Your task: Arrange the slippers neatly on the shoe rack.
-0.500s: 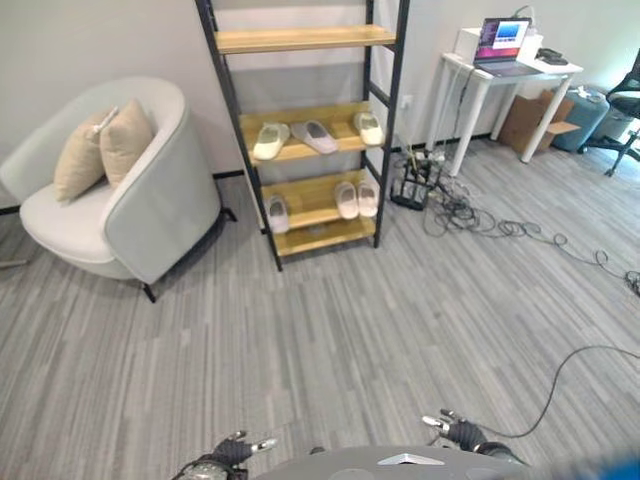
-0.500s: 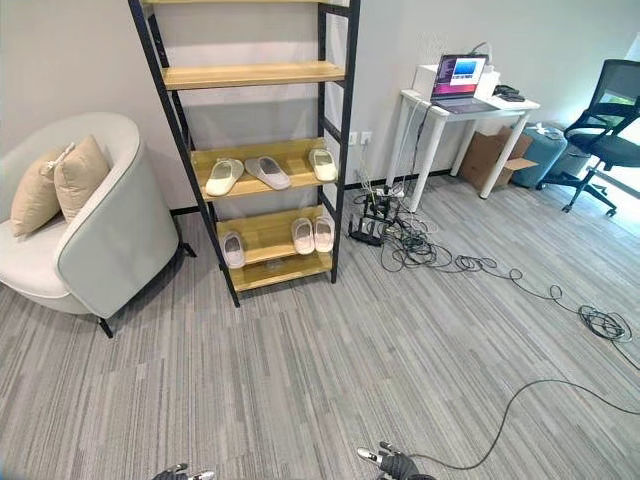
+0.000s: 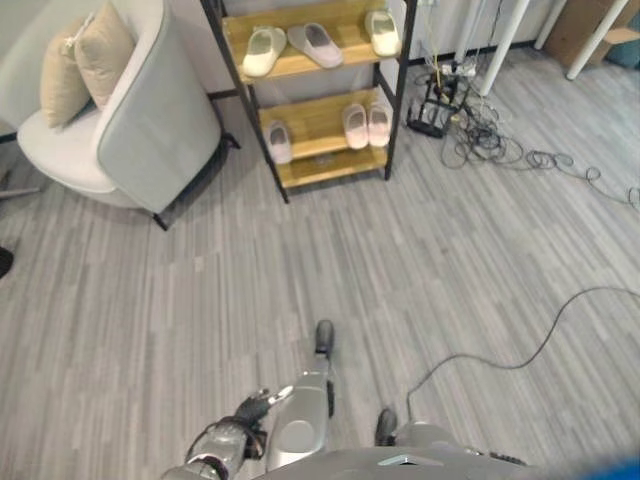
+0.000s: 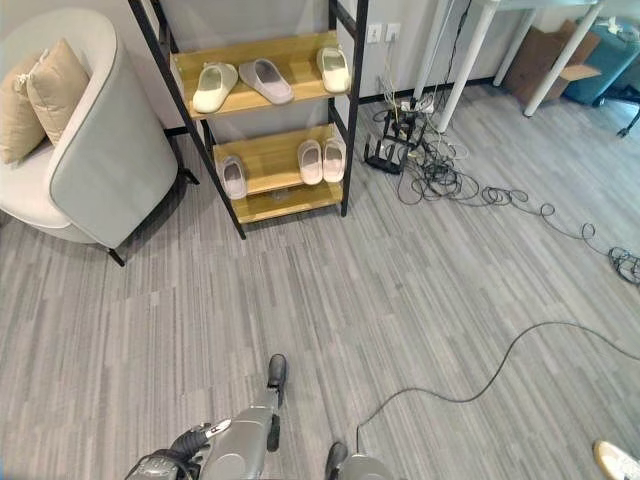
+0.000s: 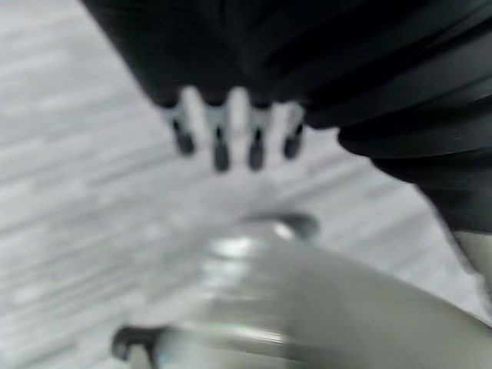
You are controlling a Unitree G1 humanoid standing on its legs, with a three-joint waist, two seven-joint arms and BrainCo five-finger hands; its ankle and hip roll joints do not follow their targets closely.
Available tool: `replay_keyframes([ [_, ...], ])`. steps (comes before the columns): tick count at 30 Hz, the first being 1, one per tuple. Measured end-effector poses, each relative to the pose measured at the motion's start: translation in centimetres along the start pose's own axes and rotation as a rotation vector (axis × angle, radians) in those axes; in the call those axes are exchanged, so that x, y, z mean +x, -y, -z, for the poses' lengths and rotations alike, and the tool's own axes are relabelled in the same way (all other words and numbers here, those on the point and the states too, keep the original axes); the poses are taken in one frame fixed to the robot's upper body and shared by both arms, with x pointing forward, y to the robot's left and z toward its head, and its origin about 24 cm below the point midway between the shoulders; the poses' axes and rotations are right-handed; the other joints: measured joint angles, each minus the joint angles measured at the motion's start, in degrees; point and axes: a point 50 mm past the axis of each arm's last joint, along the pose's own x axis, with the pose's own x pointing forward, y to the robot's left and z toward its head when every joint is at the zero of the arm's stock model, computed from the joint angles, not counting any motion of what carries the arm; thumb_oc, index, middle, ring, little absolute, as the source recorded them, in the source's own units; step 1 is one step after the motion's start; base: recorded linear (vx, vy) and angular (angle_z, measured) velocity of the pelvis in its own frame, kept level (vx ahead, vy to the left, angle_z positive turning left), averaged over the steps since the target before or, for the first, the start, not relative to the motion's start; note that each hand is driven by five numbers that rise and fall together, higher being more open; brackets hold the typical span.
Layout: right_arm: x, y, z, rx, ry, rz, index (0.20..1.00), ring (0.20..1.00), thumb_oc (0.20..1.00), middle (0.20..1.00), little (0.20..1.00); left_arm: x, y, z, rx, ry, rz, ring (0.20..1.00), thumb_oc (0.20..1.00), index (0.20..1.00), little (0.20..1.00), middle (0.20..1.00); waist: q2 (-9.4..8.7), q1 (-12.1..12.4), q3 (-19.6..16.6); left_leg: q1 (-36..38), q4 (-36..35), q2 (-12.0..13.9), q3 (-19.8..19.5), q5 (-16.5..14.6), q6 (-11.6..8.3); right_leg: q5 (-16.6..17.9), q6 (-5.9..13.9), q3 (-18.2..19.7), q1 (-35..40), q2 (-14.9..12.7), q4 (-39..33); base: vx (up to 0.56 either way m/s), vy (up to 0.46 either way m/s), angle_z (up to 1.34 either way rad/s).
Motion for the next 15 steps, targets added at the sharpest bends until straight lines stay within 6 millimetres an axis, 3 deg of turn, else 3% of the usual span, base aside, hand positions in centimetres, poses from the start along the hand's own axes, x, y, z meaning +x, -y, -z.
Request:
replay_keyframes([
  [1, 0.0, 0.0, -0.2, -0.003, 0.014, -0.001, 1.0, 1.0, 1.0, 1.0, 1.0, -0.1, 0.0, 0.9, -0.001, -0.023, 0.0, 1.0, 1.0, 1.0, 1.0, 1.0, -0.38, -0.1, -1.02, 1.0, -0.44, -1.01, 0.08, 0.6, 0.91, 0.18, 0.28, 0.21, 0.23, -0.38, -0.2, 0.24, 0.187, -0.12],
  [2, 0.0, 0.1, -0.6, -0.006, 0.034, -0.001, 1.0, 1.0, 1.0, 1.0, 1.0, -0.2, 0.1, 1.4, -0.002, -0.04, 0.0, 1.0, 1.0, 1.0, 1.0, 1.0, 0.17, -0.62, -2.42, 2.86, -0.02, -2.21, 0.43, 0.86, 2.37, 0.14, 1.93, -0.14, 1.43, -0.62, -0.4, 0.27, 0.248, -0.09],
  [3, 0.0, 0.1, -1.0, -0.014, 0.048, -0.006, 1.0, 1.0, 1.0, 1.0, 1.0, -0.3, 0.0, 1.9, 0.007, -0.058, 0.0, 1.0, 1.0, 1.0, 1.0, 1.0, 0.06, -1.17, -2.26, 5.55, -1.51, -2.48, 0.66, 1.4, 5.51, -1.1, 4.72, -0.27, 0.84, -1.41, 4.38, 0.25, 0.248, -0.27],
  [4, 0.1, -0.6, -2.0, -0.038, 0.089, -0.031, 1.0, 1.0, 1.0, 1.0, 1.0, -0.4, -0.5, 2.3, 0.045, -0.073, -0.007, 1.0, 1.0, 1.0, 1.0, 1.0, 0.25, -1.94, -2.92, 8.48, -2.49, -1.63, 3.08, 4.74, 7.65, -0.86, 7.0, 1.23, -4.81, -2.81, 19.38, 0.36, 0.325, -0.28],
  [5, 0.1, -1.2, -2.8, -0.043, 0.127, -0.055, 1.0, 1.0, 1.0, 1.0, 1.0, -0.5, -1.0, 2.6, 0.077, -0.072, -0.012, 1.0, 1.0, 1.0, 1.0, 1.0, 0.11, -2.81, -2.99, 9.07, -2.17, -2.08, 3.62, 3.83, 8.32, 0.86, 7.62, 0.49, -9.26, -5.06, 30.37, 0.33, 0.226, -0.13],
  [6, 0.0, -2.1, -3.6, -0.055, 0.165, -0.082, 1.0, 1.0, 1.0, 1.0, 1.0, -0.4, -1.7, 1.3, 0.106, -0.031, -0.024, 1.0, 1.0, 1.0, 1.0, 1.0, -0.33, -3.9, -3.68, 9.56, -1.78, -3.41, 3.13, 2.2, 9.88, 1.54, 8.08, 0.93, -13.58, -7.66, 37.86, 0.3, 0.156, 0.16],
  [8, 0.1, -2.5, -3.5, -0.058, 0.162, -0.095, 1.0, 1.0, 1.0, 1.0, 1.0, -0.1, -2.1, -1.7, 0.166, 0.047, -0.029, 1.0, 1.0, 1.0, 1.0, 1.0, -0.54, -4.48, -3.48, 11.9, -1.69, -5.53, 1.67, 0.9, 12.29, 2.94, 8.55, 1.31, -18.23, -11.43, 43.73, 0.3, 0.067, 0.36],
  [9, 0.1, -2.5, -3.5, -0.058, 0.162, -0.095, 1.0, 1.0, 1.0, 1.0, 1.0, 0.1, -1.9, -3.3, 0.166, 0.098, -0.027, 1.0, 1.0, 1.0, 1.0, 1.0, 0.3, -4.69, -3.15, 13.33, -2.4, -5.64, 0.29, 0.8, 12.51, 2.93, 8.51, 1.23, -19.12, -11.19, 42.25, 0.34, -0.008, 0.67],
  [10, 0.1, -2.3, -3.4, -0.051, 0.159, -0.088, 1.0, 1.0, 1.0, 1.0, 1.0, 0.1, -1.4, -6.5, 0.161, 0.204, -0.025, 1.0, 1.0, 1.0, 1.0, 1.0, 1.82, -5.66, -2.53, 15.74, -4.14, -5.79, -1.64, 0.54, 12.66, 2.9, 8.35, 0.83, -20.31, -9.78, 34.07, 0.37, -0.065, 0.69],
  [12, 0.1, -2.4, -3.8, -0.057, 0.174, -0.088, 1.0, 1.0, 1.0, 1.0, 1.0, 0.1, -1.1, -7.9, 0.147, 0.25, -0.026, 1.0, 1.0, 1.0, 1.0, 1.0, 2.27, -6.17, -2.3, 17.39, -5.28, -5.99, -2.25, 1.46, 12.31, 3.88, 7.77, 0.61, -20.34, -8.24, 22.78, 0.36, -0.099, 0.55],
  [13, 0.1, -2.4, -4.0, -0.056, 0.183, -0.09, 1.0, 1.0, 1.0, 1.0, 1.0, 0.0, -0.8, -9.0, 0.147, 0.283, -0.02, 1.0, 1.0, 1.0, 1.0, 1.0, 2.37, -6.93, -2.1, 18.36, -5.43, -6.8, -3.66, -0.15, 11.14, 5.07, 7.94, 0.48, -21.68, -7.17, 18.62, 0.34, -0.115, 0.55],
  [14, 0.1, -2.3, -4.1, -0.056, 0.181, -0.084, 1.0, 1.0, 1.0, 1.0, 1.0, 0.1, -0.1, -8.8, 0.159, 0.279, -0.015, 1.0, 1.0, 1.0, 1.0, 1.0, 2.57, -7.84, -2.09, 19.68, -5.72, -7.1, -4.94, -1.39, 10.27, 8.28, 8.02, 2.36, -21.17, -4.75, 7.05, 0.36, -0.124, 0.57],
  [15, 0.1, -2.2, -3.8, -0.051, 0.168, -0.075, 1.0, 1.0, 1.0, 1.0, 1.0, 0.1, 0.2, -8.5, 0.173, 0.272, -0.008, 1.0, 1.0, 1.0, 1.0, 1.0, 2.41, -7.88, -2.17, 20.57, -6.18, -7.66, -5.49, -1.68, 10.08, 11.07, 8.94, 3.72, -20.94, -3.69, 0.56, 0.39, -0.149, 0.59],
])
